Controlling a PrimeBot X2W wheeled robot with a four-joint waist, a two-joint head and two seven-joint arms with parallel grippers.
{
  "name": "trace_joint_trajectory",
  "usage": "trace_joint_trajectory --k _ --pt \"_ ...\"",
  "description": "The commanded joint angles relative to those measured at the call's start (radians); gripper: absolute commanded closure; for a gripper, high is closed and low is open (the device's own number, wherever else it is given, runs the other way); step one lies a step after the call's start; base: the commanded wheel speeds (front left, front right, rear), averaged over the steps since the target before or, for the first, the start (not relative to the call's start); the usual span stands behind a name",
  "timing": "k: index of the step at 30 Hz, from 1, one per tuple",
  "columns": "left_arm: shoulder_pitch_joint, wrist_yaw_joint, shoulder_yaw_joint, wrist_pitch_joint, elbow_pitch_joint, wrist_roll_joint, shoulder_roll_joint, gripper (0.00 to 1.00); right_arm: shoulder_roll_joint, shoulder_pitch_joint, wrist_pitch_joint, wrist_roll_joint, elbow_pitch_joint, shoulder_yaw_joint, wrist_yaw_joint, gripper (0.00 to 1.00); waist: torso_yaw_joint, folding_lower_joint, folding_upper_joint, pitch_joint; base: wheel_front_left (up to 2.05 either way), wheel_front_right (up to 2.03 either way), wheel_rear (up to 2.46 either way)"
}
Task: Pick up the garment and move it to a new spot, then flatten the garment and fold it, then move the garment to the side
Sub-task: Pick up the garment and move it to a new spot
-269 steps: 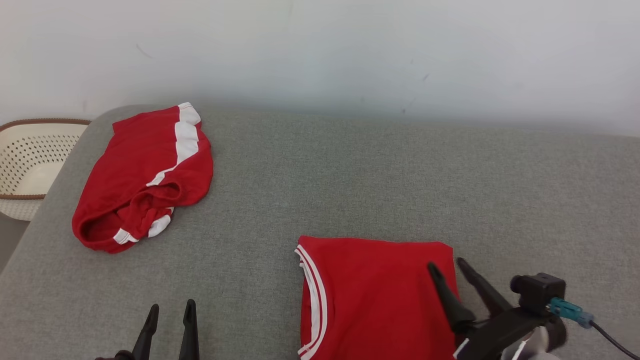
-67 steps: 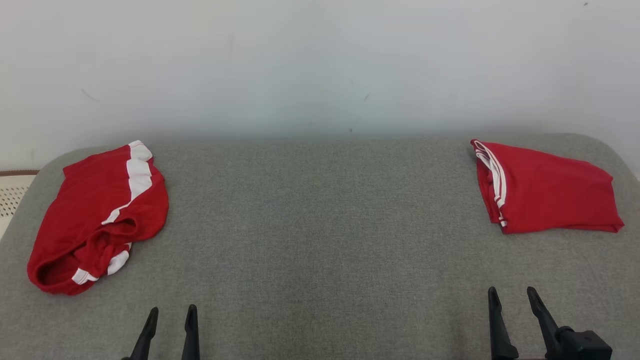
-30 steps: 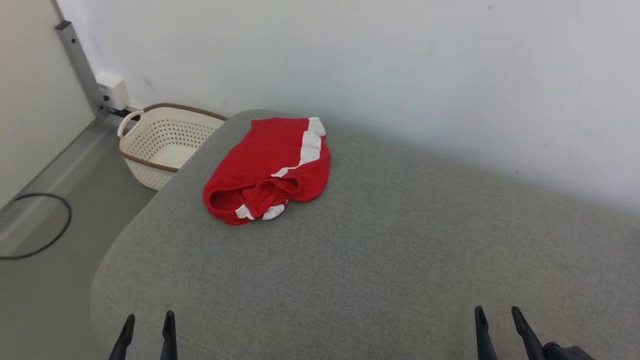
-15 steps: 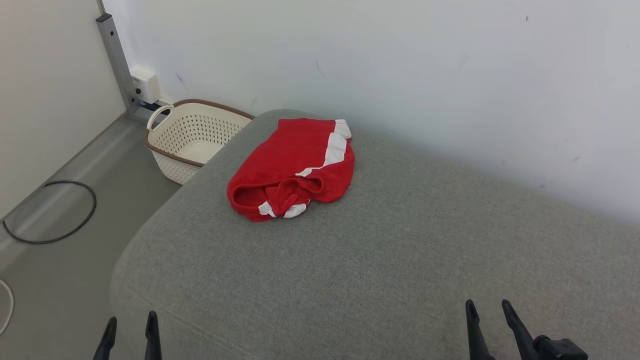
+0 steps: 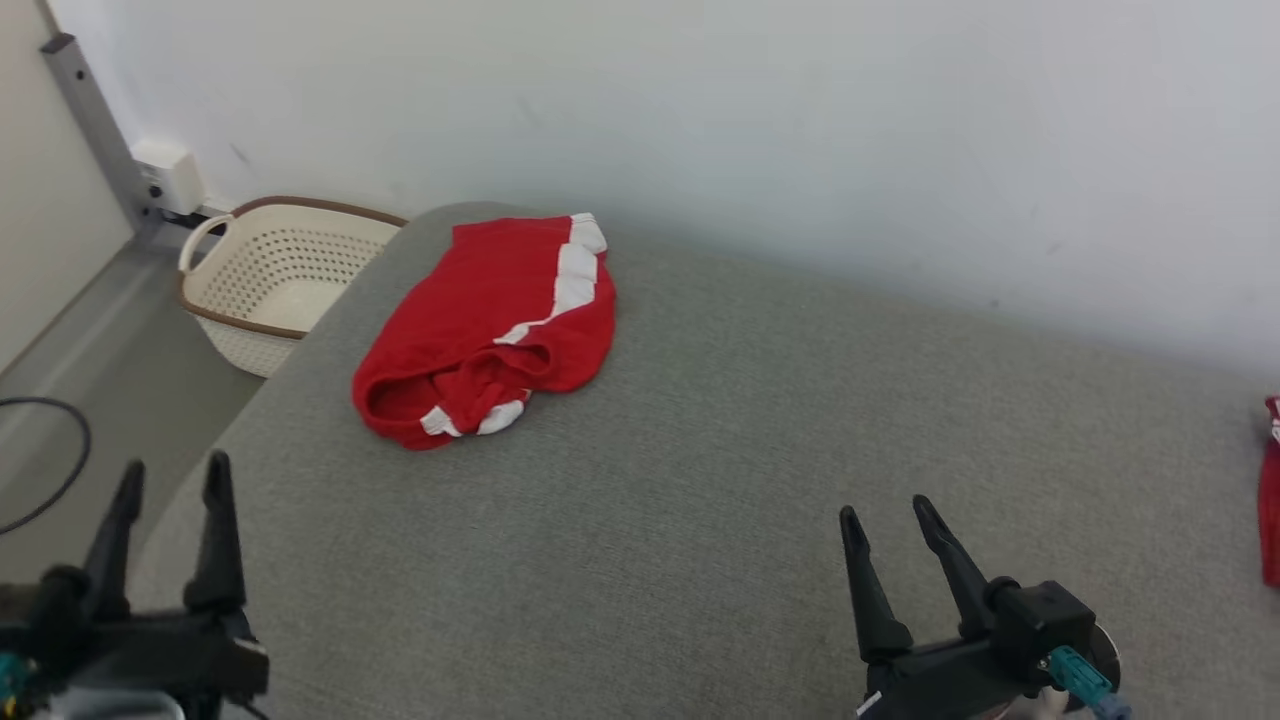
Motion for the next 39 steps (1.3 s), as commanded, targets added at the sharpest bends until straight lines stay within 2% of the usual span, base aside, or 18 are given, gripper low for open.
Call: trace_joint_trajectory --k 1,5,11,15,20,29,39 --pt "-0.048 -0.006 0.010 0.009 0.017 -0.010 0.012 0.00 -0.001 -0.017 -0.003 0.005 0.000 0.018 0.000 0.00 -0.119 -0.0001 -0.0002 0.092 0.00 0.00 0.00" --pt "-0.181 -0.028 0.022 0.044 0.088 -0.020 0.071 0.00 -0.001 -0.056 -0.011 0.016 0.011 0.072 0.000 0.00 -0.200 -0.0001 -0.0002 0.128 0.00 0.00 0.00" --pt "-0.364 -0.072 -0.011 0.114 0.215 -0.011 0.148 0.00 -0.001 -0.100 -0.023 0.021 0.021 0.102 0.000 0.00 -0.299 -0.0001 -0.0002 0.173 0.00 0.00 0.00" --pt "-0.440 -0.083 -0.022 0.143 0.262 -0.020 0.165 0.00 -0.001 -0.124 -0.031 0.023 0.015 0.111 0.000 0.00 -0.350 -0.0001 -0.0002 0.203 0.00 0.00 0.00" --pt "-0.554 -0.100 -0.036 0.212 0.348 -0.031 0.214 0.00 -0.001 -0.159 -0.041 0.043 0.002 0.131 0.000 0.00 -0.427 -0.0001 -0.0002 0.261 0.00 0.00 0.00" --pt "-0.720 -0.111 -0.048 0.325 0.542 -0.048 0.285 0.00 -0.001 -0.204 -0.049 0.064 0.003 0.147 0.000 0.00 -0.517 -0.0001 -0.0002 0.352 0.00 0.00 0.00" --pt "-0.813 -0.122 -0.069 0.399 0.782 -0.061 0.331 0.00 -0.001 -0.224 -0.050 0.067 -0.004 0.165 0.000 0.00 -0.577 -0.0001 -0.0002 0.387 0.00 0.00 0.00"
